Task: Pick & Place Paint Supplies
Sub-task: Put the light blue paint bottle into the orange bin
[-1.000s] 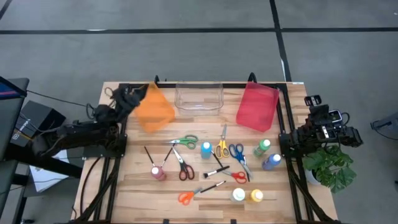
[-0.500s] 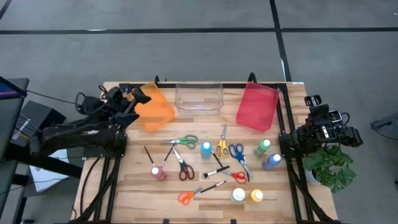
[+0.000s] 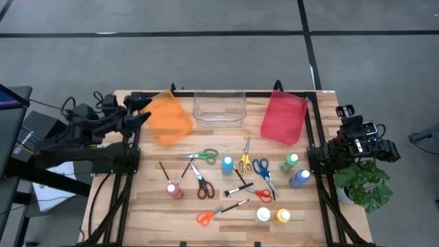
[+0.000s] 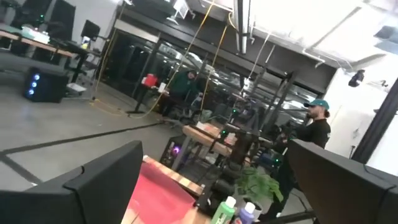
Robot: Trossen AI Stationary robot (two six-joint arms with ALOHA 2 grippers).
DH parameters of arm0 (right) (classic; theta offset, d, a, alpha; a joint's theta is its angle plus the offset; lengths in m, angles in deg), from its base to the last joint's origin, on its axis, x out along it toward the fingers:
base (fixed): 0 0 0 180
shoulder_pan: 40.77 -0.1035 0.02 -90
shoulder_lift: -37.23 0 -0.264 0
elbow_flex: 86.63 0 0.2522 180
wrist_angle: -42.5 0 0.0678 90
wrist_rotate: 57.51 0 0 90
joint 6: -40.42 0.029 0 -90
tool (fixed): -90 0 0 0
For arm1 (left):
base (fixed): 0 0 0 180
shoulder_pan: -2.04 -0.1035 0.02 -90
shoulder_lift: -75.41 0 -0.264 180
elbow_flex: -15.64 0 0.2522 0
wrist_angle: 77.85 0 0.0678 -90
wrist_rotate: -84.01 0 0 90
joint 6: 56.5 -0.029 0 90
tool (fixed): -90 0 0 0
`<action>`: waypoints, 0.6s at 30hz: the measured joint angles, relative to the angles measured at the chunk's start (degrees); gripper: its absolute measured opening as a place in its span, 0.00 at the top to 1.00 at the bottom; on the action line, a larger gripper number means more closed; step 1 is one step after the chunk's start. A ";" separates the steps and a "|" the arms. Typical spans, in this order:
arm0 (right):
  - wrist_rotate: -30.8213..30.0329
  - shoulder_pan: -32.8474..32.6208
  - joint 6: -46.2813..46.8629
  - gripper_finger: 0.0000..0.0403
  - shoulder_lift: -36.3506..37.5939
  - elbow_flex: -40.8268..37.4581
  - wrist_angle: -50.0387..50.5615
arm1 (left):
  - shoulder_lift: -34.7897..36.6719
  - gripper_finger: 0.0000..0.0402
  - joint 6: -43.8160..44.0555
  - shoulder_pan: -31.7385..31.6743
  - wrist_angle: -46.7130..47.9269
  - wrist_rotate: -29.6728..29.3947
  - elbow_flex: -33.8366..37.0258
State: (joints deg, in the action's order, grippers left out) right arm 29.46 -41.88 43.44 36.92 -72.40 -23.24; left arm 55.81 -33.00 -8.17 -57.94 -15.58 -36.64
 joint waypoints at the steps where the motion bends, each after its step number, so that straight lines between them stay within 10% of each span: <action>1: 0.00 0.00 0.00 0.97 0.00 0.00 0.00 | 0.21 0.01 -0.59 1.82 -0.01 -1.61 0.00; 18: -7.69 -0.01 7.53 0.97 0.02 0.02 11.20 | 3.76 0.01 -7.31 33.83 -20.22 -30.94 15.73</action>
State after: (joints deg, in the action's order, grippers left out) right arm 21.78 -41.89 50.97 36.94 -72.37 -12.04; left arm 59.57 -40.31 25.65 -78.16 -46.53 -20.91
